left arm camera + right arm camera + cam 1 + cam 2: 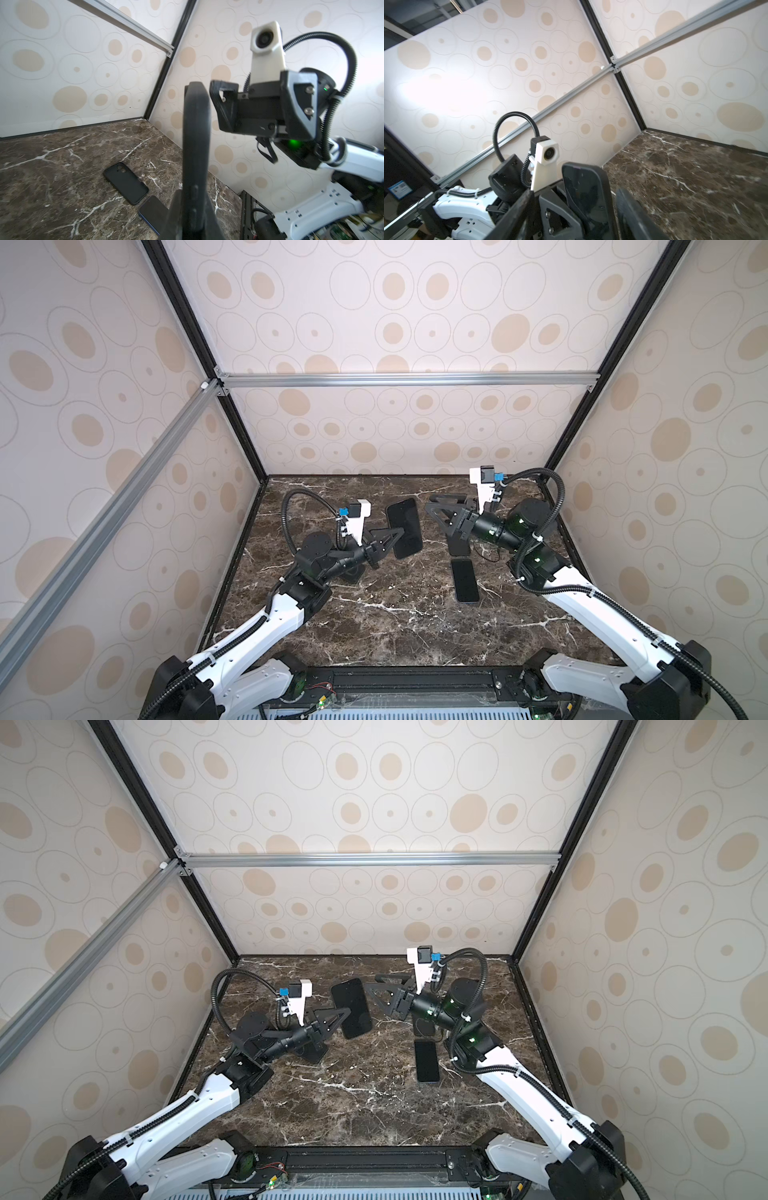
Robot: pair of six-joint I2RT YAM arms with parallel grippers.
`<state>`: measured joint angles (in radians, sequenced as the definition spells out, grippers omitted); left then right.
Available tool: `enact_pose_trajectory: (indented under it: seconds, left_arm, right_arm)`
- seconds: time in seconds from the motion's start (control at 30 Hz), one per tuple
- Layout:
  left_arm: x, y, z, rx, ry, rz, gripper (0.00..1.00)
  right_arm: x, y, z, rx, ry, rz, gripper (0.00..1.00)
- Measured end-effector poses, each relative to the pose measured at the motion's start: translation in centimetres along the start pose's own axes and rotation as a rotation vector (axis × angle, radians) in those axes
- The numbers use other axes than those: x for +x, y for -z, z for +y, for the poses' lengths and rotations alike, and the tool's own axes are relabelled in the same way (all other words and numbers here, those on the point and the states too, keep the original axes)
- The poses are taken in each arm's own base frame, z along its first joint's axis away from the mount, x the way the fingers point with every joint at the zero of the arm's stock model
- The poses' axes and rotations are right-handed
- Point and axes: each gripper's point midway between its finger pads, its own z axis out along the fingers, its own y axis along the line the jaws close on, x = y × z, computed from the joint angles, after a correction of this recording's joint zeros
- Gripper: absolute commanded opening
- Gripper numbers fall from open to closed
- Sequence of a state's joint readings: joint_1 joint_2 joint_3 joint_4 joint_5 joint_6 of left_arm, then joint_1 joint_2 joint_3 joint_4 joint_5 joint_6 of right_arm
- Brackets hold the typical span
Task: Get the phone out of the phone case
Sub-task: 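Raise the black phone with the left gripper while the right gripper draws back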
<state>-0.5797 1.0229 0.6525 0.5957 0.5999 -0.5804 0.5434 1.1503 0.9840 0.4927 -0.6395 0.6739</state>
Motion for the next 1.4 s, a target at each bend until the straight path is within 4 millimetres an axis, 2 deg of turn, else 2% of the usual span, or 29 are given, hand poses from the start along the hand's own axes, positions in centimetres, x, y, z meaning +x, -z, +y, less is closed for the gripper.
enact_pose_trajectory:
  seconds: [0.27,0.43,0.6,0.9,1.1,1.3,1.4]
  left_arm:
    - [-1.6,1.3,-4.1,0.167,-0.099,-0.055,0.00]
    - [-2.0,1.7,-5.4,0.226,-0.131,-0.070,0.00]
    - [-2.0,1.9,-5.8,0.250,-0.141,-0.067,0.00]
    - [-2.1,1.9,-6.4,0.285,-0.156,-0.072,0.00]
    - [-1.9,1.8,-6.4,0.294,-0.156,-0.067,0.00]
    - [-1.9,1.8,-6.4,0.295,-0.156,-0.067,0.00]
    - [-2.0,1.8,-6.5,0.298,-0.160,-0.071,0.00]
  right_arm:
    - [-1.7,-0.9,2.9,-0.153,-0.025,0.002,0.58]
    - [-1.8,-1.5,4.4,-0.226,-0.037,0.030,0.55]
    - [-1.0,-2.1,5.9,-0.284,-0.047,0.063,0.48]
    - [-0.6,-2.7,6.9,-0.331,-0.080,0.073,0.35]
    - [-0.8,-3.1,7.6,-0.366,-0.092,0.062,0.31]
    - [-1.2,-3.0,8.3,-0.390,-0.081,0.046,0.20]
    - [-1.2,-3.0,8.3,-0.390,-0.083,0.046,0.20]
